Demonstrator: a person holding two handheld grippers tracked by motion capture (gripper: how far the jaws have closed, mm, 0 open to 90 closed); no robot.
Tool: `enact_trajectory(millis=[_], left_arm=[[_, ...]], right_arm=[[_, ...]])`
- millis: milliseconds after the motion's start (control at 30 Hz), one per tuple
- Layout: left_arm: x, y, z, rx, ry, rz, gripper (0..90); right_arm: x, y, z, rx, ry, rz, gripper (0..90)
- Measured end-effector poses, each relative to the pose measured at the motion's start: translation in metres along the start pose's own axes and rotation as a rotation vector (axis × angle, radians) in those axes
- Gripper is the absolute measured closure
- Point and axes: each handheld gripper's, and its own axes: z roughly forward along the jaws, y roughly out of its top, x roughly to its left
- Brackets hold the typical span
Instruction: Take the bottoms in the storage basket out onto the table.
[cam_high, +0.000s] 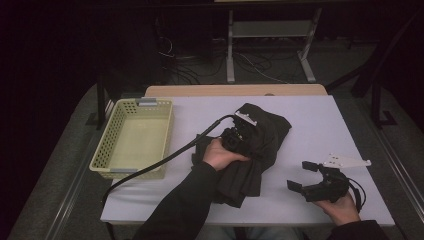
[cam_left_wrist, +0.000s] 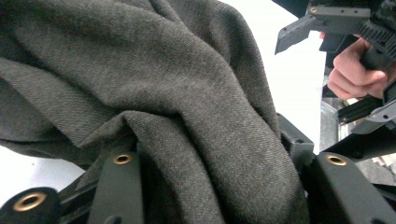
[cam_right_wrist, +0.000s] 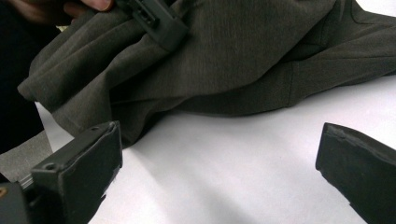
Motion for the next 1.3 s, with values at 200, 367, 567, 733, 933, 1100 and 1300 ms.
enact_trajectory(millis=[200,367,567,733,933,1100,1300], left_arm=[[-0.006,-0.003,0.003,-0.014,0.022,0.054,37.0],[-0.008,-0.003,0.0,-0.013,0.025,0.056,27.4],[-0.012,-0.002,-0.007,-0.011,0.041,0.056,14.0],[-0.016,0.0,-0.016,-0.017,0.078,0.052,5.5],[-0.018,0.002,-0.028,0.001,0.113,0.063,0.0],[-0.018,0.001,-0.036,-0.026,0.122,0.059,0.0],[-0.016,-0.003,-0.047,-0.052,0.134,0.05,0.0]], right_arm=[[0.0,0.0,0.0,-0.002,0.0,0.004,0.0],[0.0,0.0,0.0,-0.004,-0.001,0.004,0.0],[0.0,0.0,-0.001,-0.008,-0.004,0.001,0.0],[0.0,-0.001,-0.001,-0.006,-0.006,0.005,0.0],[0.0,-0.001,-0.001,-0.008,-0.009,0.008,0.0],[0.0,-0.001,-0.001,-0.007,-0.009,0.009,0.0],[0.0,-0.001,-0.001,-0.007,-0.009,0.009,0.0]])
